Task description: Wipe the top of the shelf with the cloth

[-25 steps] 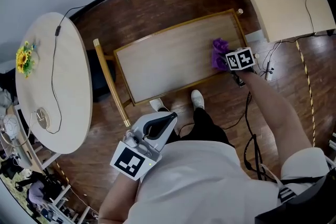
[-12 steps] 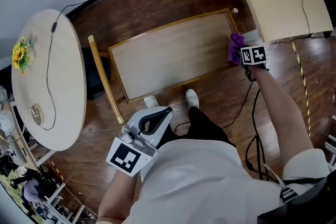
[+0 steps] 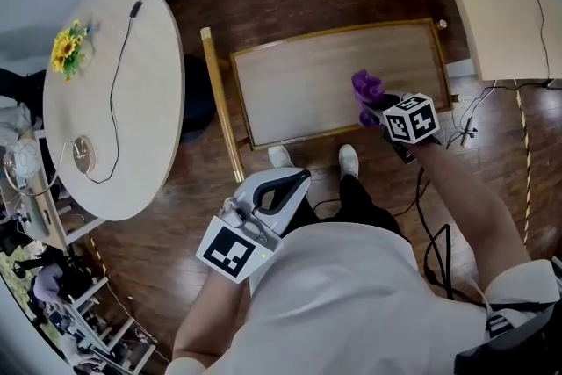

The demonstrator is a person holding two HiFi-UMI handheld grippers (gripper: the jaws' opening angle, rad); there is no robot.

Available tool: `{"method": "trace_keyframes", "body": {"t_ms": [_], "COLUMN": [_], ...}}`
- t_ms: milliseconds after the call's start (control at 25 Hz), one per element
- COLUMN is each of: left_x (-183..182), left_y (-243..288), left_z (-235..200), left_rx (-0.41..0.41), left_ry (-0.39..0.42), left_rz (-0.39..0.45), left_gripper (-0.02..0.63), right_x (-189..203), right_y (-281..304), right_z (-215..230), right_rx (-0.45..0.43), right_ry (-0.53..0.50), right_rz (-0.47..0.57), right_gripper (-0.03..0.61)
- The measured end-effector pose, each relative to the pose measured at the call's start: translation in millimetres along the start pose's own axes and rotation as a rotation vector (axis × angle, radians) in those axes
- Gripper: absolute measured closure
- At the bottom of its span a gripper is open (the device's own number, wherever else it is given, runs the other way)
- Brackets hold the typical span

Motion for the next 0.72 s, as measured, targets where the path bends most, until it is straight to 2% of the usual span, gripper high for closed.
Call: {"method": "trace_keyframes", "body": {"t_ms": [160, 360, 560, 720], "left_x": [7, 18, 27, 34], "left_y": [-18, -39, -57, -63], "left_z": [-4, -12, -23, -30], "left_rx": [-0.013, -0.014, -0.006, 0.016], "left_ry": [-0.009, -0.007, 0.004, -0.006], "left_rz": [0.002, -0.029, -0.04, -0.048], "left_gripper": [0.595, 0.595, 0.595, 0.595], "right_x": [-8, 1, 16, 28], "right_y": [67, 140, 185, 191], "right_z": [-112, -214, -257, -251], "right_rx": [-0.203, -0.333, -0.371, -0.344], "right_ry": [-0.062, -0.146, -0.102, -0.095], "right_rz": [-0.041, -0.107, -0.143, -0.161], "right_gripper": [0.482, 0.482, 0.482, 0.482]}}
Point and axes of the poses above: the fingertips, and each gripper's own axes: y forward along the fingers, z to its right, x out of its underside, the point moved 1 cm from there along -y, backward along the fingers, and after that the axes turned 3 degrees about -x, right-handed, at the moved point
